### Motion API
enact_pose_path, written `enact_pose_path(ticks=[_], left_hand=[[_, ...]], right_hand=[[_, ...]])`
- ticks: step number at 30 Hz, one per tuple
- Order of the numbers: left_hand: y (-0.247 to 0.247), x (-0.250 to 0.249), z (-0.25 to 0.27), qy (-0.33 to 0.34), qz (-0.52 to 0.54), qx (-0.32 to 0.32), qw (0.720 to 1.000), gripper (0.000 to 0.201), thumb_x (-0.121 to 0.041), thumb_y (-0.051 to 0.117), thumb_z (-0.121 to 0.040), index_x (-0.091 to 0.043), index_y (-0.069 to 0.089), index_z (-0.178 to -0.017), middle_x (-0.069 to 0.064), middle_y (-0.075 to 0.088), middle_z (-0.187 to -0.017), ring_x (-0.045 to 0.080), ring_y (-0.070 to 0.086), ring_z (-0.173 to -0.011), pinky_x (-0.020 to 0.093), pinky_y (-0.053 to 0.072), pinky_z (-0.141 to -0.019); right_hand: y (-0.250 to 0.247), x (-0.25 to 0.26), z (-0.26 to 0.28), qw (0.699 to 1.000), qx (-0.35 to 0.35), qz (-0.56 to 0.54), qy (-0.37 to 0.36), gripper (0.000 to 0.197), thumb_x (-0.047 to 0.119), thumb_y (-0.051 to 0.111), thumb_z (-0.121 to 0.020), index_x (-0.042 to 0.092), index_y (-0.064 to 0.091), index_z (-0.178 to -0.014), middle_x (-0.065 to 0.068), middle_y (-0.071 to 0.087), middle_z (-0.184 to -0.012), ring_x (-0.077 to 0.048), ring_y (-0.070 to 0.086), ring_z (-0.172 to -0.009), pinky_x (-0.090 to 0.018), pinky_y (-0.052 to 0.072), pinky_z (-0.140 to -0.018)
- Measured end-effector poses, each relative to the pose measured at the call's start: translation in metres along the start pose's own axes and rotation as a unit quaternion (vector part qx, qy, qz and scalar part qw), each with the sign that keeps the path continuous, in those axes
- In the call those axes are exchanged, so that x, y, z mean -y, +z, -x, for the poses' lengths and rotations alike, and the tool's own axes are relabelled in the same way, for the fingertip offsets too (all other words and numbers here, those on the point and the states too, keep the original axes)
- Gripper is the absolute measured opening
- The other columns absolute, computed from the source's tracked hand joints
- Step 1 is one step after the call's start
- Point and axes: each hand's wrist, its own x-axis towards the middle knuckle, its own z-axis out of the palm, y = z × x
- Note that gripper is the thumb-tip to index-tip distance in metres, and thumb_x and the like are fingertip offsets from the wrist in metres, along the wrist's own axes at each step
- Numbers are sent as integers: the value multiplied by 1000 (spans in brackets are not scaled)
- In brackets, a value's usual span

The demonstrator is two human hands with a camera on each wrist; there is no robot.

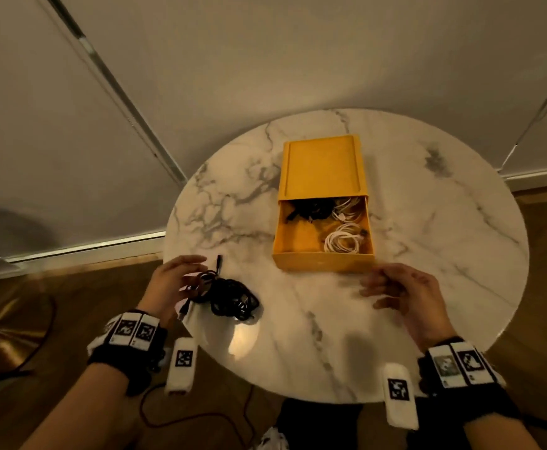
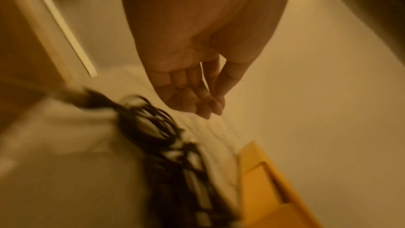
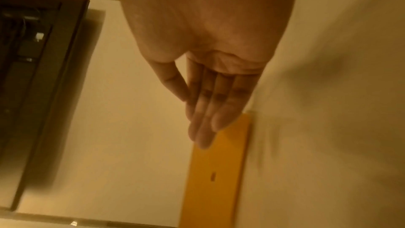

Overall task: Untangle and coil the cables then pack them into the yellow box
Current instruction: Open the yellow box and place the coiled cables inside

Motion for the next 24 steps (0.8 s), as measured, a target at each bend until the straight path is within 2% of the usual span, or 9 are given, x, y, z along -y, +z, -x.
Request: enact_pose_path(ticks=[3, 5, 8, 10, 13, 17, 19, 21, 24], left_hand=[[-26, 31, 5, 28, -180, -37, 983, 24, -2, 54, -91, -16, 68, -104, 9, 64, -105, 17, 63, -83, 28, 51, -65], [-32, 45, 2, 54, -270, -67, 959, 26, -8, 57, -91, -18, 63, -115, 4, 56, -114, 12, 60, -85, 30, 55, -71], [-34, 52, -12, 46, -263, -106, 958, 31, -15, 59, -91, -19, 58, -122, 5, 52, -123, 16, 57, -95, 42, 55, -85], [-32, 50, -22, 15, -256, -54, 965, 35, -20, 61, -91, -20, 54, -126, 3, 54, -123, 19, 57, -101, 34, 55, -74], [-25, 46, -36, 7, -328, 31, 944, 47, -21, 69, -86, -19, 50, -129, 3, 57, -118, 21, 57, -100, 23, 48, -62], [-19, 38, -49, 10, -325, 38, 945, 38, -20, 75, -81, -19, 57, -115, -3, 62, -95, 18, 61, -91, 20, 45, -63], [-20, 36, -55, -1, -285, 59, 957, 27, -16, 77, -79, -18, 64, -102, -5, 67, -90, 21, 64, -97, 26, 48, -75], [-23, 36, -59, -8, -280, 66, 958, 21, -15, 78, -78, -14, 69, -97, 3, 71, -90, 24, 66, -95, 35, 53, -82], [-23, 33, -61, 5, -276, 57, 960, 23, -18, 82, -73, -11, 71, -93, 10, 72, -88, 26, 67, -87, 36, 52, -74]], right_hand=[[-13, -19, 8, 992, 9, 77, 100, 24, 8, 51, -93, -7, 68, -97, -24, 68, -74, -31, 65, -59, -24, 45, -42], [-17, -25, 9, 985, 2, 132, 113, 24, 8, 51, -95, -9, 68, -95, -23, 67, -70, -30, 65, -57, -23, 45, -41], [-14, -28, 9, 975, -8, 196, 103, 22, 6, 52, -95, -8, 68, -90, -26, 67, -69, -27, 64, -51, -26, 46, -39], [-12, -28, 7, 970, -8, 222, 101, 22, 6, 53, -95, -7, 69, -89, -29, 67, -71, -27, 64, -49, -26, 47, -40], [-12, -28, 6, 967, -11, 236, 101, 23, 7, 52, -96, -6, 69, -89, -31, 67, -73, -28, 64, -51, -27, 48, -43], [-13, -27, 5, 964, -13, 241, 108, 23, 9, 52, -96, -5, 69, -89, -29, 68, -72, -31, 64, -53, -29, 49, -46], [-14, -27, 4, 964, -14, 240, 114, 23, 8, 52, -96, -5, 69, -89, -28, 69, -71, -30, 65, -51, -29, 49, -46], [-13, -28, 3, 965, -15, 236, 118, 23, 8, 52, -96, -5, 69, -89, -28, 69, -70, -28, 65, -50, -28, 47, -44], [-15, -29, 3, 969, -17, 218, 114, 23, 8, 52, -96, -7, 68, -90, -28, 68, -70, -27, 65, -49, -26, 46, -43]])
